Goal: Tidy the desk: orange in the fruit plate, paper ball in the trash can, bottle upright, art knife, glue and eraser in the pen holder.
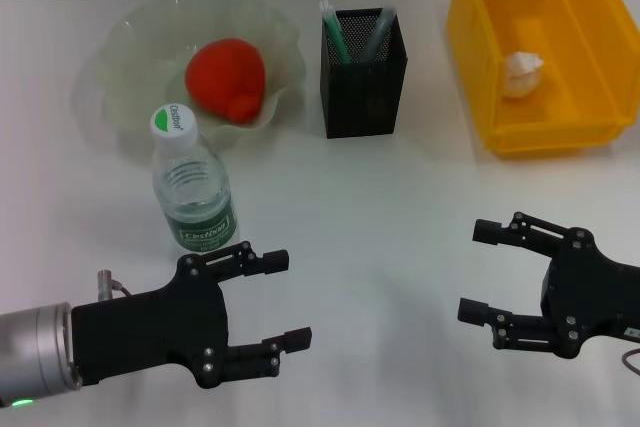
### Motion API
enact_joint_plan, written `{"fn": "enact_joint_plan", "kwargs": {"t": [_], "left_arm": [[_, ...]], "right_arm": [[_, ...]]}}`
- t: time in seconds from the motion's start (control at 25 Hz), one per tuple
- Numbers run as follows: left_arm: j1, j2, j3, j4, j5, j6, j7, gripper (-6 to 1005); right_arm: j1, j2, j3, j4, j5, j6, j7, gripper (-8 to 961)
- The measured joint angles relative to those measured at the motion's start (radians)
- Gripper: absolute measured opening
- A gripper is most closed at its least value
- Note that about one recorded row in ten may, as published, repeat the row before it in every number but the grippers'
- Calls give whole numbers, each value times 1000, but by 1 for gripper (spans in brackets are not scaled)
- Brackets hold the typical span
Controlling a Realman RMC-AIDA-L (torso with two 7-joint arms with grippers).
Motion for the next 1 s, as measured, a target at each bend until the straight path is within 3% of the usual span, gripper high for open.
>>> {"fn": "enact_joint_plan", "kwargs": {"t": [1.0], "left_arm": [[8,-5,-2,-3,-7,2,18,792]], "right_arm": [[1,-1,0,49,0,-2,-42,842]]}}
